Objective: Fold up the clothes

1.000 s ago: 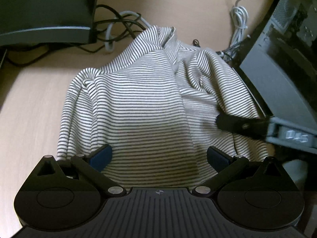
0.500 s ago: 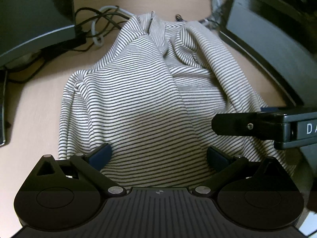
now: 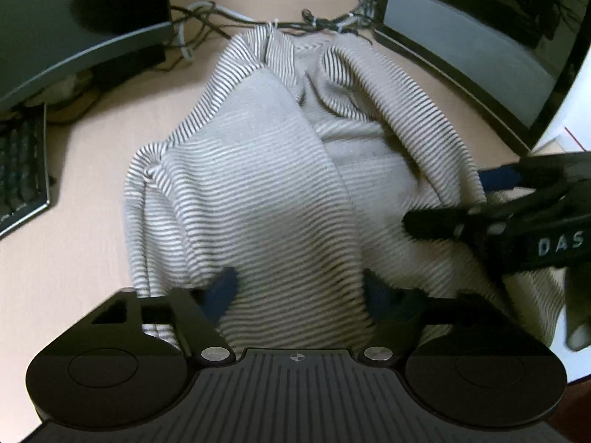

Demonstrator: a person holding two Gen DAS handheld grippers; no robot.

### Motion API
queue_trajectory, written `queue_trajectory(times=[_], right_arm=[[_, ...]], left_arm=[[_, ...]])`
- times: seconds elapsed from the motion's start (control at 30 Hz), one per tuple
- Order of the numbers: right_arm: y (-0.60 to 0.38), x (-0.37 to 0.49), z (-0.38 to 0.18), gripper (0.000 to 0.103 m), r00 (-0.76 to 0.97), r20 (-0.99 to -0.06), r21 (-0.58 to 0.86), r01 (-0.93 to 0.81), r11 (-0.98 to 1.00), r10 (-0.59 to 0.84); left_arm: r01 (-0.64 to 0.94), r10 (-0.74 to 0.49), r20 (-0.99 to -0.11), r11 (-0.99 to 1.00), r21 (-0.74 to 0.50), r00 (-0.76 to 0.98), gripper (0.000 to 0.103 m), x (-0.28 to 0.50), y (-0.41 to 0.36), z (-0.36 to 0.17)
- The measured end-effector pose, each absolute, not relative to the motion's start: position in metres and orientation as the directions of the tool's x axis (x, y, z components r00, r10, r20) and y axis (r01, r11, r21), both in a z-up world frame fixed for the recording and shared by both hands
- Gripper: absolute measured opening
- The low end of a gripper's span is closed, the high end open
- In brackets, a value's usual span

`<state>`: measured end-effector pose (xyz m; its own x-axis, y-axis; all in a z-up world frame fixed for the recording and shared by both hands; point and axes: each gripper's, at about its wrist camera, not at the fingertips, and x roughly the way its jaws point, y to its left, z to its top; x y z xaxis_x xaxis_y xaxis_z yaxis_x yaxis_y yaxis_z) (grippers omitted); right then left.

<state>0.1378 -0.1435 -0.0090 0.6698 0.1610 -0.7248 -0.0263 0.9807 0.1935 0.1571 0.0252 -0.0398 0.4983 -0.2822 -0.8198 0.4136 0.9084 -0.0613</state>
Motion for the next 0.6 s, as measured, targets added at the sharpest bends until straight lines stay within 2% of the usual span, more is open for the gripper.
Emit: queue_trajectory(times=[0.03, 0.1, 0.17, 0.27, 0.37, 0.4, 0.47, 0.5, 0.57, 0.6], right_arm=[[-0.144, 0.138, -0.003, 0.069, 0.693, -0.709, 0.158, -0.023, 0.987, 0.13], [-0.145, 0.138, 0.009, 0.065, 0.736, -0.675, 0.081, -0.01, 0.997, 0.062], [-0.148, 0.142, 0.015, 0.064, 0.762, -0.648, 0.013, 0.022, 1.0, -0.008], [-0.156, 0.151, 0.016, 0.064, 0.773, -0.629, -0.057, 0.066, 0.996, -0.087], [-0.166, 0.161, 0.018, 0.063, 0.773, -0.614, -0.117, 0.113, 0.987, -0.161], [-0.169, 0.165, 0.019, 0.059, 0.772, -0.607, -0.137, 0.128, 0.982, -0.185], [-0.176, 0.171, 0.02, 0.03, 0.77, -0.594, -0.175, 0.159, 0.972, -0.233], [-0.179, 0.175, 0.021, 0.02, 0.768, -0.586, -0.194, 0.175, 0.965, -0.257], [-0.186, 0.181, 0.022, 0.01, 0.763, -0.57, -0.232, 0.206, 0.951, -0.304], [-0.189, 0.184, 0.023, 0.009, 0.76, -0.561, -0.251, 0.221, 0.942, -0.328]], left_arm=[[0.409, -0.286, -0.814, 0.91, -0.066, 0.505, 0.047, 0.158, 0.025, -0.039], [0.4, -0.311, -0.795, 0.911, -0.094, 0.521, 0.012, 0.164, 0.028, -0.033], [0.387, -0.328, -0.761, 0.916, -0.11, 0.559, 0.006, 0.169, 0.036, -0.021], [0.367, -0.349, -0.708, 0.92, -0.136, 0.614, 0.006, 0.177, 0.046, -0.004], [0.248, -0.272, -0.649, 0.96, -0.131, 0.71, 0.006, 0.196, 0.086, 0.019], [0.2, -0.234, -0.631, 0.972, -0.127, 0.74, 0.006, 0.203, 0.101, 0.026], [0.107, -0.137, -0.617, 0.991, -0.085, 0.775, 0.006, 0.218, 0.129, 0.031], [0.06, -0.086, -0.61, 0.996, -0.063, 0.788, 0.006, 0.226, 0.143, 0.032], [-0.03, 0.015, -0.599, 0.999, -0.016, 0.801, 0.006, 0.24, 0.17, 0.033], [-0.063, 0.052, -0.596, 0.998, 0.002, 0.802, 0.004, 0.243, 0.179, 0.032]])
